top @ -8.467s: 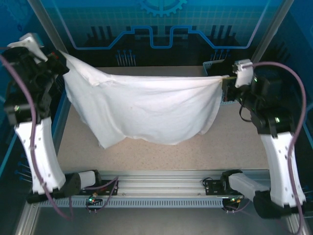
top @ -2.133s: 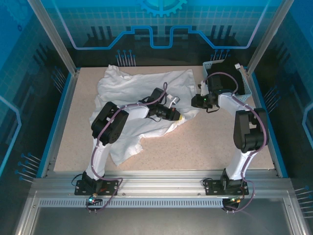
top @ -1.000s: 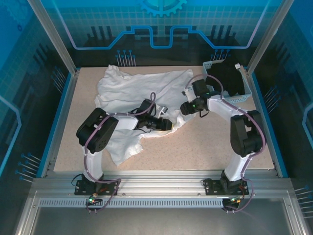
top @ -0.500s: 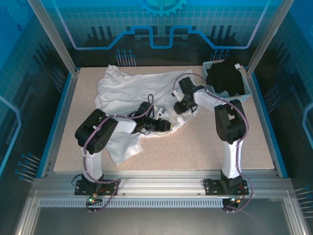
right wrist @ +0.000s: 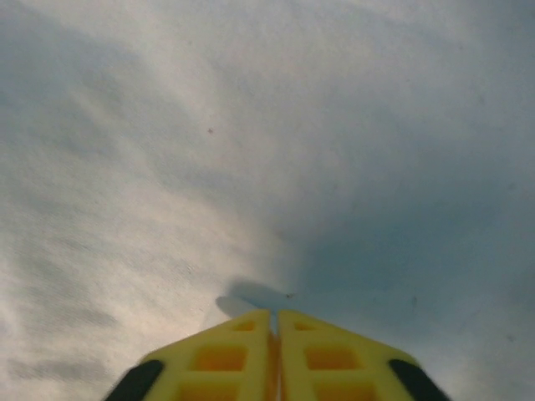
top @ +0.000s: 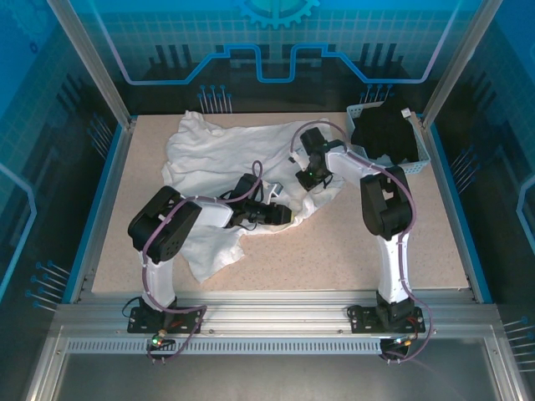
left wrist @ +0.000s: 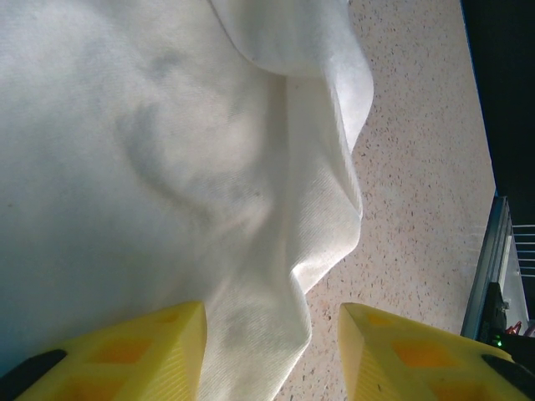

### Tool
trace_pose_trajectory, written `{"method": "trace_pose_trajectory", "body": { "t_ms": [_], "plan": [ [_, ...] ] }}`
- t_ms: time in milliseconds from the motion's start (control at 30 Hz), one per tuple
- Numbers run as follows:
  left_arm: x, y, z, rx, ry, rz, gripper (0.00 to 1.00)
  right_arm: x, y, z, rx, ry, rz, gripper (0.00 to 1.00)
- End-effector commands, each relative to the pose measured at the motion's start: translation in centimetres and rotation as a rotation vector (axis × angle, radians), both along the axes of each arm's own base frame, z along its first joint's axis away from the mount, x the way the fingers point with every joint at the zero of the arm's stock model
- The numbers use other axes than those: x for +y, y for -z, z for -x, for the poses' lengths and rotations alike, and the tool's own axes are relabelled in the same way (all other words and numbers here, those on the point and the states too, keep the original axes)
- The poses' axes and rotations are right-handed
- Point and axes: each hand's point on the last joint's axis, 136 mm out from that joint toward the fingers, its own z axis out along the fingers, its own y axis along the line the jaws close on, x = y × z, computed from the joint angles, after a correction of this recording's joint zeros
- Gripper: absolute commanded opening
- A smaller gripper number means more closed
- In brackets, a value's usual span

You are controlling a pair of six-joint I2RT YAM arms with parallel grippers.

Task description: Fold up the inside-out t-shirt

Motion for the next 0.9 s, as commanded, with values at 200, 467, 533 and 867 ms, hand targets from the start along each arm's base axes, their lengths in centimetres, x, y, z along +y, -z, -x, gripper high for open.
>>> {"method": "trace_pose_trajectory", "body": {
  "t_ms": [200, 467, 533, 867],
  "plan": [
    [-0.5, -2.7, -0.1, -0.11, 0.024, -0.034, 0.47, -2.3, -7.1, 2.5, 0.033, 0.177, -0.313, 0.0],
    [-2.8, -4.9, 0.8, -0.251, 0.098, -0.083, 0.49, -5.1, -10.4, 8.2, 0.105, 0.3, -0.636, 0.0],
    [-3.4, -5.3, 1.2, -0.303, 0.119, -0.1, 0.5, -5.4, -10.8, 9.3, 0.116, 0.317, -0.693, 0.0],
    [-7.0, -4.9, 1.3, -0.486, 0.234, -0.217, 0.54, -7.2, -10.1, 12.1, 0.175, 0.422, -0.867, 0.0]
  ]
}}
